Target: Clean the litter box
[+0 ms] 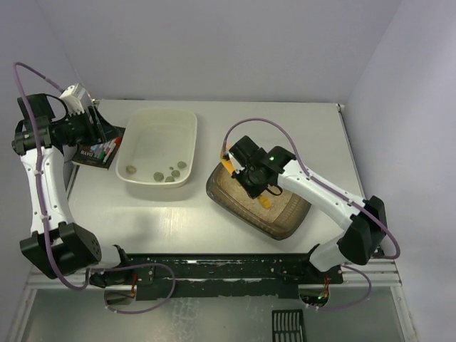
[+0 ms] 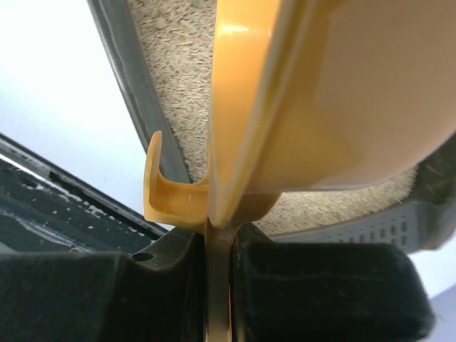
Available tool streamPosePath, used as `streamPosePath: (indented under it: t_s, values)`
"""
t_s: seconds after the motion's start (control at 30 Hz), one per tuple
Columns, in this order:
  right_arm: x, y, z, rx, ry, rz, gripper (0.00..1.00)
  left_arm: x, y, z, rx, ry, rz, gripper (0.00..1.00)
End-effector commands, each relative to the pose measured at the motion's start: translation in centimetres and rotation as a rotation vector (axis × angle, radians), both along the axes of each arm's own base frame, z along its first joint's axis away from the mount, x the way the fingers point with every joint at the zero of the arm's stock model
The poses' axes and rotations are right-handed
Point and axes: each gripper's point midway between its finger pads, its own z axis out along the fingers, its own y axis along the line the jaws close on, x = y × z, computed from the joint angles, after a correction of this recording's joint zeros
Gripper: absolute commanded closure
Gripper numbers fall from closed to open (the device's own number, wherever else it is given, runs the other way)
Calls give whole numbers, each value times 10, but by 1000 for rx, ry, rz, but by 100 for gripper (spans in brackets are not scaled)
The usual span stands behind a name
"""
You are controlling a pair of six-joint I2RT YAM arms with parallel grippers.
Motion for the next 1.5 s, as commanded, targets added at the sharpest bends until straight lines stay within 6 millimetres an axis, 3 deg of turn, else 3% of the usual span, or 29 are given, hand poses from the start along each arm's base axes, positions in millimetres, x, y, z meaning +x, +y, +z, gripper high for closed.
streamPosePath:
  t_s: [0.0, 0.23, 0.33, 0.43, 0.5, 0.6, 0.77, 0.9, 1.0, 1.1, 1.2, 1.3, 1.47]
  values:
    - [-6, 12, -16, 74, 100, 48, 100, -2, -9, 3, 23, 14, -83, 39]
    - [-7, 2, -34, 34, 161, -20, 100, -8, -27, -6, 15, 37, -198, 38]
    - [11, -10, -37, -56, 105, -102, 100, -12, -66, -24, 84, 95, -329, 34]
    - [37, -15, -22, -12, 10, -202, 100, -14, -119, -38, 138, 133, -411, 30]
    - [50, -14, -4, 94, -52, -255, 100, -5, -143, -39, 167, 110, -368, 7]
    - [63, -26, 24, 243, -112, -351, 100, 9, -171, -33, 227, 29, -294, 0]
    - [60, -44, 54, 375, -153, -507, 100, 20, -226, -39, 216, 17, -278, 1]
    - [57, -64, 62, 414, -241, -673, 100, 26, -266, -86, 278, 90, -291, 1]
    - [51, -59, 59, 477, -241, -665, 100, 30, -285, -125, 376, 130, -294, 1]
    - [46, -57, 50, 476, -222, -651, 100, 30, -307, -147, 421, 157, -334, 1]
    - [45, -62, 46, 465, -236, -649, 100, 35, -324, -154, 446, 126, -341, 1]
    - [44, -62, 47, 479, -255, -640, 100, 47, -329, -160, 484, 101, -323, 0]
    - [40, -59, 44, 518, -247, -639, 100, 67, -327, -159, 599, -18, -366, 19]
